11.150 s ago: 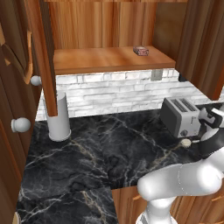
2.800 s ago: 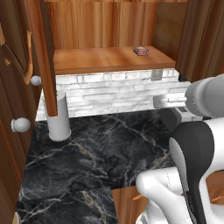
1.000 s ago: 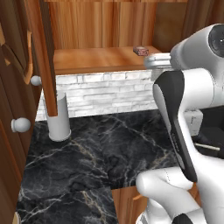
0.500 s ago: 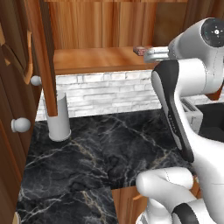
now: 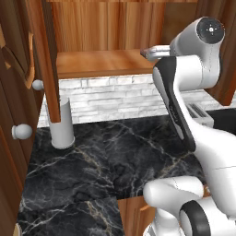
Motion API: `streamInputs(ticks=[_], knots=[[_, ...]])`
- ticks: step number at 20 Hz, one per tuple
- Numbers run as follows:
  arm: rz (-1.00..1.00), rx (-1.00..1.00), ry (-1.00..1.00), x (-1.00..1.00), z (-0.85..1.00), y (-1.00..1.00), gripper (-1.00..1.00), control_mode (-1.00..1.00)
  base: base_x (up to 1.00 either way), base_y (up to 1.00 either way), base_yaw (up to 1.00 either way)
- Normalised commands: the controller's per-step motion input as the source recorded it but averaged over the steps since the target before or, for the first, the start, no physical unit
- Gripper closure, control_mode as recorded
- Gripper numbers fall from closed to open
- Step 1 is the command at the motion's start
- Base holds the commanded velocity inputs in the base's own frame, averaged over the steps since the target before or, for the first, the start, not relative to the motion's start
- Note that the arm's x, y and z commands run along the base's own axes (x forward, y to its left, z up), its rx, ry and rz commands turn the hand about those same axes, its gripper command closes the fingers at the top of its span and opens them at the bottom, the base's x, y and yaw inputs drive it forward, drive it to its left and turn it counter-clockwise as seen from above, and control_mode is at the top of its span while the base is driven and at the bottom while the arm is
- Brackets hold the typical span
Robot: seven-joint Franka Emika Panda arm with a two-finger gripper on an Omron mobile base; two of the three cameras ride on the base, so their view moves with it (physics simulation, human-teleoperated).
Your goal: Locate and retrieve the dish brush and bar soap from the cabinet. Place them next to the sink.
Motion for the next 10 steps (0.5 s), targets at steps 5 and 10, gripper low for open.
streamInputs(ticks=[5,10], knots=[[-0.01,0.00,0.02,0.55,-0.01,-0.04,-1.00,-1.00,0.00,0.00,0.00],[-0.03,0.00,0.02,0.56,-0.06,-0.02,-1.00,-1.00,0.00,0.00,0.00]])
